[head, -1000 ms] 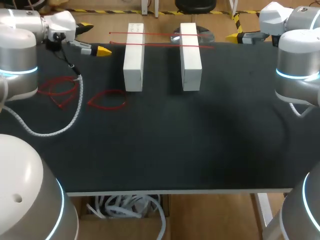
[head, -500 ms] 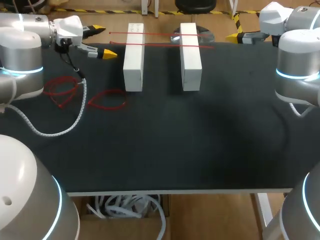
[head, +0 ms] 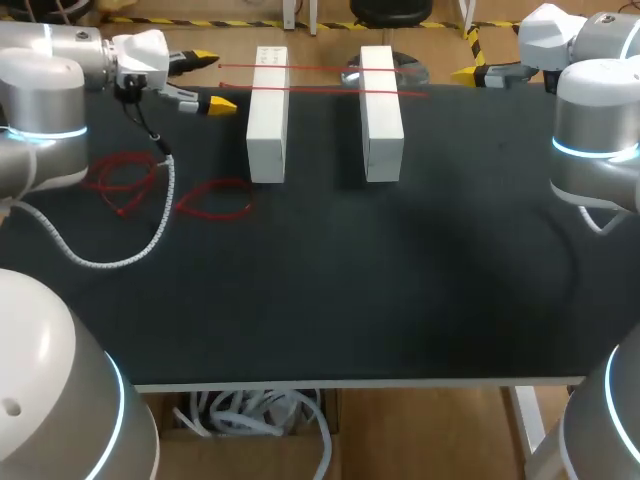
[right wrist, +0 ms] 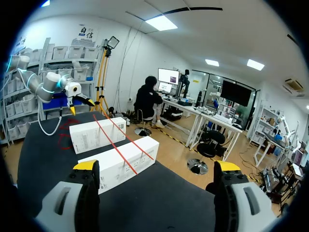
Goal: Grab the tape and strap the tape.
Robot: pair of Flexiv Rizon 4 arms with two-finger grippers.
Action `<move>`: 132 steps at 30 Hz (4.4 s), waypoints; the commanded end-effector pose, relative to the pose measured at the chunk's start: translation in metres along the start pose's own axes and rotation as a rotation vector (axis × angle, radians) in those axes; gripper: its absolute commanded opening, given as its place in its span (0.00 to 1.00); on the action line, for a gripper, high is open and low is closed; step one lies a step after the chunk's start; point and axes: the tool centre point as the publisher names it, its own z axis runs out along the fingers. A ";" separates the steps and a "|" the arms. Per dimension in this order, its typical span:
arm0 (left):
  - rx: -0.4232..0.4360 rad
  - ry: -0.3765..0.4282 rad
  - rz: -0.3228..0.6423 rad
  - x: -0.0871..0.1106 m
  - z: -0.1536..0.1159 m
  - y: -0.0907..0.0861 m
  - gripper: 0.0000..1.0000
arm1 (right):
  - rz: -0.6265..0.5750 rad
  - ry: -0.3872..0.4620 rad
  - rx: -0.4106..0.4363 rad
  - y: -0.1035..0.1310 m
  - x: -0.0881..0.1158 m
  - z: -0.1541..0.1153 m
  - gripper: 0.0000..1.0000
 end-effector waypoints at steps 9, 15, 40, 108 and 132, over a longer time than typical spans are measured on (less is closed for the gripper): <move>0.036 0.058 0.021 -0.017 0.003 0.002 0.38 | 0.000 0.000 -0.002 0.000 0.000 0.000 1.00; 0.041 0.060 0.028 -0.021 0.004 0.002 0.35 | 0.000 0.000 -0.002 0.000 0.000 0.000 1.00; 0.077 0.113 0.037 -0.035 0.018 0.010 0.34 | 0.000 0.000 -0.002 0.000 0.000 0.000 1.00; 0.043 0.284 0.082 -0.048 0.015 0.051 0.15 | 0.000 0.000 -0.002 0.000 0.000 0.000 1.00; 0.043 0.299 0.058 -0.039 0.013 0.048 0.18 | 0.000 0.000 -0.002 0.000 0.000 0.000 1.00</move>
